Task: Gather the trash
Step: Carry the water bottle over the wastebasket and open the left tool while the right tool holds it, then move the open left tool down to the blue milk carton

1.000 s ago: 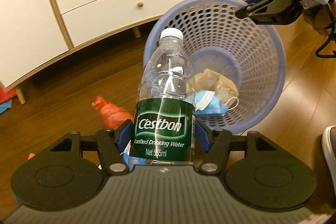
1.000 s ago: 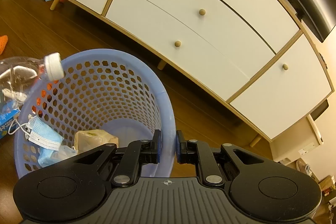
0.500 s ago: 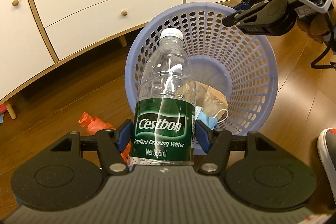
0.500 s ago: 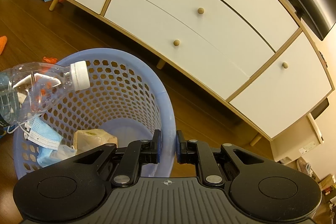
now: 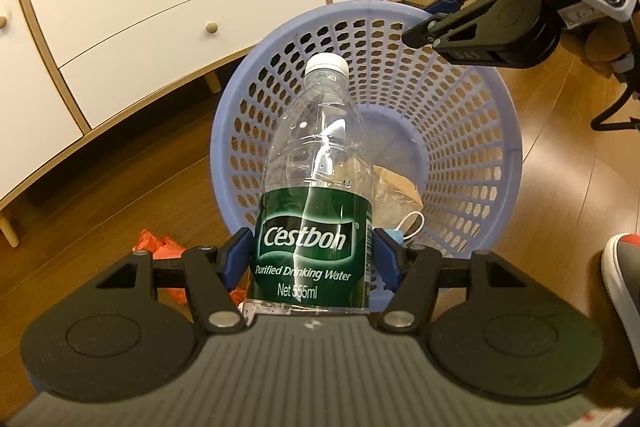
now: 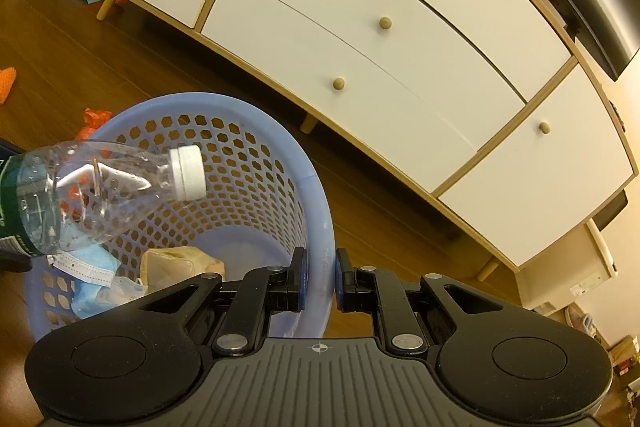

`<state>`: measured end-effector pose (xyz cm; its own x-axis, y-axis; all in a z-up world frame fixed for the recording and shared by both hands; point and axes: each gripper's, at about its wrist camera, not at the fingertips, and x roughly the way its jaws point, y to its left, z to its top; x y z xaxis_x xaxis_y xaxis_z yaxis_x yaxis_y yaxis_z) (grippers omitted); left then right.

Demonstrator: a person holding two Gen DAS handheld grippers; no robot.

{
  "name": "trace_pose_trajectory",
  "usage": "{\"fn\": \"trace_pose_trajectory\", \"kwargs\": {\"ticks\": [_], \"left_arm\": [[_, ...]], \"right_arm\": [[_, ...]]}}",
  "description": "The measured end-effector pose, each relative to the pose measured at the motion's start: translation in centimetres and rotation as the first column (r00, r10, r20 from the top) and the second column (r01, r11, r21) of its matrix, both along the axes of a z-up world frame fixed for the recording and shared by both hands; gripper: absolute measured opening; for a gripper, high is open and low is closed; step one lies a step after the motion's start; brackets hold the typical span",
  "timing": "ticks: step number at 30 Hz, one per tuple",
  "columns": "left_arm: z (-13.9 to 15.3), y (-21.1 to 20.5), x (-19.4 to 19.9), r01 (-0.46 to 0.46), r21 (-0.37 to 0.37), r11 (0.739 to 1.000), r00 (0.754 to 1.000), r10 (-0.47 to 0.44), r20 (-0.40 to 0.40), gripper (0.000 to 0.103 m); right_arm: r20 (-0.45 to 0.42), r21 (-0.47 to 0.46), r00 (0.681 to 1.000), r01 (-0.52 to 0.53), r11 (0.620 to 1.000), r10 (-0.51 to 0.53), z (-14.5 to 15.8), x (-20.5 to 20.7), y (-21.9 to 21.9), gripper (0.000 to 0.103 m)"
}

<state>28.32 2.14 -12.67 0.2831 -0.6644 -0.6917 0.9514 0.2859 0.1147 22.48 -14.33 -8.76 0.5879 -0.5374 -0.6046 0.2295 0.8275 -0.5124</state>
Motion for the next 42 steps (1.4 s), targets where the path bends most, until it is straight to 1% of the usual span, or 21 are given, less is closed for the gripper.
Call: {"fn": "trace_pose_trajectory", "kwargs": {"ticks": [4,7,9,11,12,13,14,16,20,24,28,32,34,38,40,42], "left_arm": [[-0.1,-0.5,0.1,0.014,0.011,1.0,1.0,-0.014,0.001,0.06],[-0.2,-1.5,0.1,0.038,0.034,0.999,0.999,-0.038,0.014,0.06],[-0.3,-2.4,0.3,0.063,0.059,0.996,0.998,-0.064,0.005,0.061],[-0.3,-2.9,0.4,0.059,0.067,0.996,0.998,-0.059,0.005,0.062],[-0.2,-2.9,0.6,0.046,0.053,0.998,0.999,-0.046,0.006,0.063],[0.1,-2.6,0.8,0.028,0.026,0.999,1.0,-0.028,0.006,0.069],[0.6,-2.1,1.1,0.01,-0.011,1.0,1.0,-0.01,-0.004,0.08],[1.4,-0.9,2.0,-0.031,-0.077,0.997,0.999,0.028,-0.04,0.088],[2.9,1.3,3.3,-0.119,-0.154,0.981,0.991,0.109,-0.071,0.088],[3.2,3.9,3.9,-0.189,-0.183,0.965,0.98,0.176,-0.089,0.088],[2.5,7.0,4.6,-0.282,-0.186,0.941,0.956,0.259,-0.139,0.088],[1.4,10.4,5.7,-0.375,-0.168,0.912,0.922,0.347,-0.172,0.087],[0.6,11.9,6.1,-0.417,-0.147,0.897,0.903,0.391,-0.179,0.087],[-1.4,14.7,6.5,-0.502,-0.103,0.859,0.855,0.474,-0.211,0.087],[-2.6,15.5,6.5,-0.531,-0.07,0.844,0.832,0.505,-0.229,0.085],[-3.6,15.9,6.2,-0.537,-0.041,0.843,0.827,0.516,-0.224,0.084]], "right_arm": [[0.001,0.001,1.0,-0.001,1.0,0.001,0.0,0.0,-0.1,0.01],[0.003,0.0,1.0,-0.003,1.0,0.003,0.0,-0.1,0.0,0.01],[0.003,0.0,1.0,-0.004,1.0,0.004,0.0,-0.1,0.0,0.01],[0.003,-0.002,1.0,-0.004,1.0,0.004,0.0,-0.2,0.0,0.01],[0.002,-0.003,1.0,-0.003,1.0,0.003,0.0,-0.2,-0.1,0.01],[0.003,-0.001,1.0,-0.001,1.0,0.001,0.0,-0.2,-0.1,0.01],[0.003,0.0,1.0,-0.002,1.0,0.002,0.0,-0.2,-0.1,0.01],[0.002,-0.004,1.0,-0.004,1.0,0.004,-0.1,-0.2,0.0,0.01],[0.002,-0.001,1.0,0.0,1.0,0.0,-0.1,-0.1,0.0,0.01],[0.002,0.001,1.0,0.003,1.0,-0.003,0.0,-0.1,-0.1,0.01],[0.003,0.002,1.0,0.005,1.0,-0.005,0.0,0.0,-0.1,0.01],[0.003,0.007,1.0,0.011,1.0,-0.011,0.0,0.0,-0.3,0.01],[0.005,0.008,1.0,0.016,1.0,-0.016,0.0,0.1,-0.4,0.01],[0.006,0.013,1.0,0.02,1.0,-0.02,0.1,0.2,-0.4,0.01],[0.006,0.012,1.0,0.019,1.0,-0.019,0.1,0.2,-0.3,0.01],[0.006,0.013,1.0,0.016,1.0,-0.017,0.1,0.1,-0.3,0.01]]}}
